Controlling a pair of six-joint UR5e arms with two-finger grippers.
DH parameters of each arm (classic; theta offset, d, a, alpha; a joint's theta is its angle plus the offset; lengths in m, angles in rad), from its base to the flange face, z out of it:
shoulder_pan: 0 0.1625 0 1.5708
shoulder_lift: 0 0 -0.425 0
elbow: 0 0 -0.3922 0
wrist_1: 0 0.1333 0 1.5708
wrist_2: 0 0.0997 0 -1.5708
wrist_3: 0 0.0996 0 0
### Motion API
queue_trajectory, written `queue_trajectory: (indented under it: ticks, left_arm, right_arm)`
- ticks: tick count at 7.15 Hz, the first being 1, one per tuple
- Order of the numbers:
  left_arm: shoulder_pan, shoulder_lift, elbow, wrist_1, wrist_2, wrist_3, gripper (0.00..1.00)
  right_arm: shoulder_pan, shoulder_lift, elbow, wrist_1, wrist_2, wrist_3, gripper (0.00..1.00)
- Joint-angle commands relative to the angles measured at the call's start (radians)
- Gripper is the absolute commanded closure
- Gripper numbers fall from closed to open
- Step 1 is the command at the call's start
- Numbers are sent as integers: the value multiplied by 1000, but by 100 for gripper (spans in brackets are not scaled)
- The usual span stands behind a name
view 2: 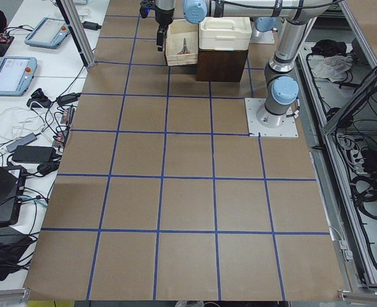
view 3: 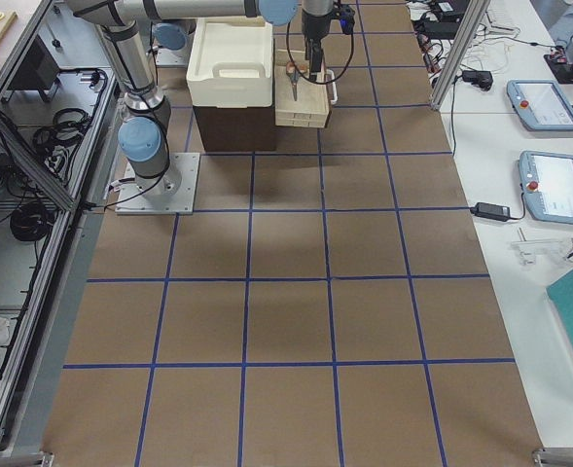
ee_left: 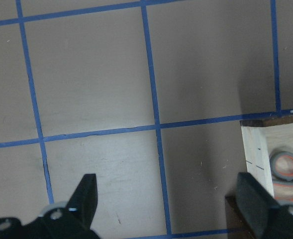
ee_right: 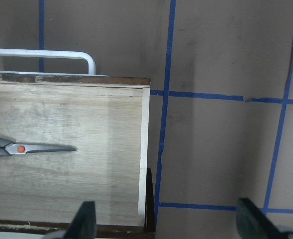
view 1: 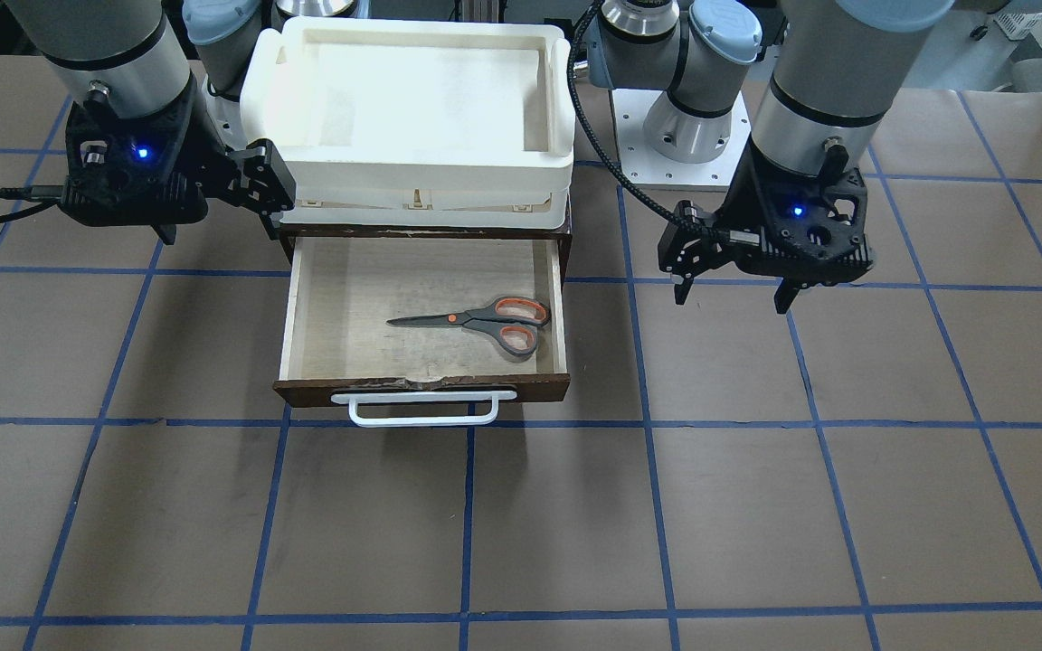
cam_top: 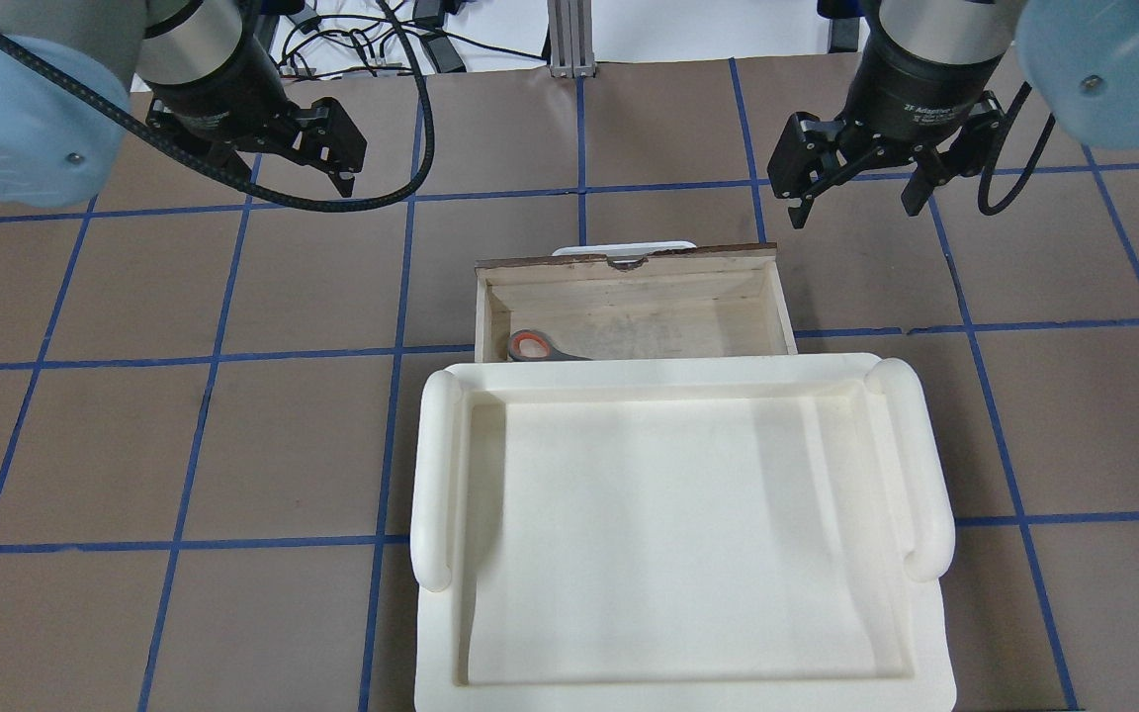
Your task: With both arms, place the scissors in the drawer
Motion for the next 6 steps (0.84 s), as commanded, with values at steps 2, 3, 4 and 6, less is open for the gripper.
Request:
queue_trajectory:
  ticks: [2,3,4,6]
  left_arm:
    - [33,14,-9,-39,0,-4,0]
    - [59,21,-9,-42,-2,-3,0]
    - [71,29,-11,-56,-8,-3,0]
    - [71,34,-17,-62,-2,-1,0]
  right_arm:
    - [0,2,0,0,1,0,0]
    - [0,0,0,2,1,0,0]
    - [-2,0,0,0,1,0,0]
    - [0,0,0,0,1,0,0]
